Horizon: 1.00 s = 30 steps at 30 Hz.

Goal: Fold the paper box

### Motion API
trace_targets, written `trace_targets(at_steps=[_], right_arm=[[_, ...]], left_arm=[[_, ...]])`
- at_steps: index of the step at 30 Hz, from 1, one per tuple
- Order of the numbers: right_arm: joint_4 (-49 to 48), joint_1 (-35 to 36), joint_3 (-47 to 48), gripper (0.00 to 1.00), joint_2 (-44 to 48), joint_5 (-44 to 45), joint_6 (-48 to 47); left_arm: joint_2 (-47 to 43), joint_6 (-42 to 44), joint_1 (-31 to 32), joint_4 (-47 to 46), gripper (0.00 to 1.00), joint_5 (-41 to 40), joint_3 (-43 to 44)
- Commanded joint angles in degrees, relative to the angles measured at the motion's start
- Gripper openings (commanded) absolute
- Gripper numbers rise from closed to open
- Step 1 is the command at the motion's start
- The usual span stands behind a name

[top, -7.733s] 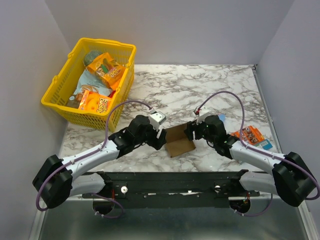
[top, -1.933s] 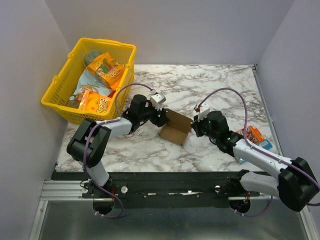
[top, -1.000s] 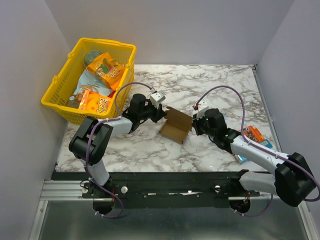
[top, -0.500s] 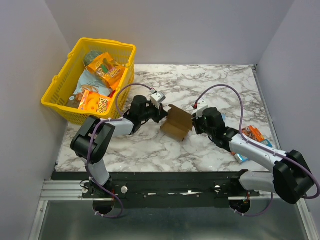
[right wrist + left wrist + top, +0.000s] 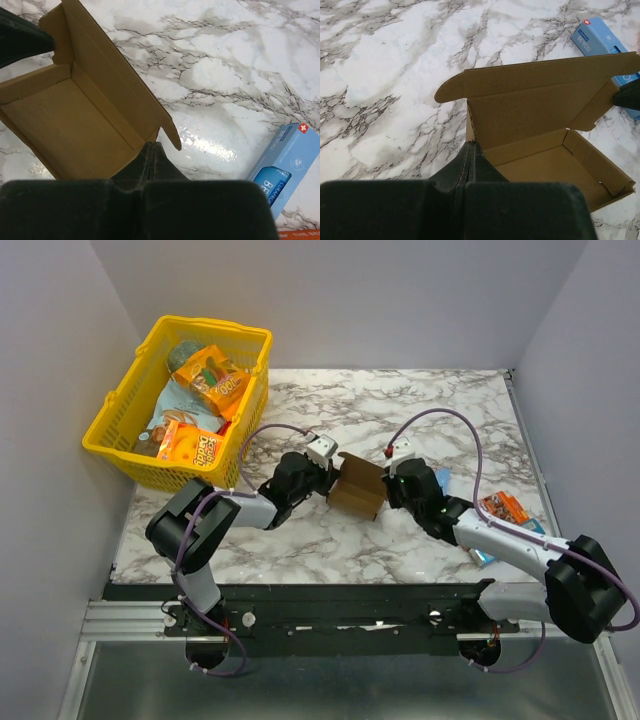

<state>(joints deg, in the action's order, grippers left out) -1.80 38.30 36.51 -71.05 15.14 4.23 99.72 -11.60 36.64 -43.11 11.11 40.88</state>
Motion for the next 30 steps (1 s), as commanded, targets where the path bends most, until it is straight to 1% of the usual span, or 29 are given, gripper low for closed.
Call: trace_targets(at_steps=[1, 6, 13, 22, 30], right_arm=[[-3.73, 3.09, 1.98, 0.01, -0.06, 6.30, 4.47], [-4.79, 4.67, 3.21, 0.01, -0.23, 11.92, 8.24], [-6.19, 7.04, 4.18, 0.01, -3.13, 16.76, 14.13], [-6.90, 11.00, 2.95, 0.01, -6.03, 21.69, 19.32], [-2.86, 12.14, 1.63, 0.01, -6.12, 23.89, 23.18]], left_arm=[[-1.63, -3.87, 4.40, -6.70, 0.00, -3.99, -3.17], [-2.69, -3.96, 6.24, -10.49, 0.00, -8.29, -5.20], [-0.68, -4.57, 8.09, -17.96, 0.00, -9.62, -7.83], [0.65, -6.25, 9.67, -18.24, 0.00, -10.67, -9.24], [0.39, -6.42, 10.29, -16.75, 0.00, -12.70, -11.00]])
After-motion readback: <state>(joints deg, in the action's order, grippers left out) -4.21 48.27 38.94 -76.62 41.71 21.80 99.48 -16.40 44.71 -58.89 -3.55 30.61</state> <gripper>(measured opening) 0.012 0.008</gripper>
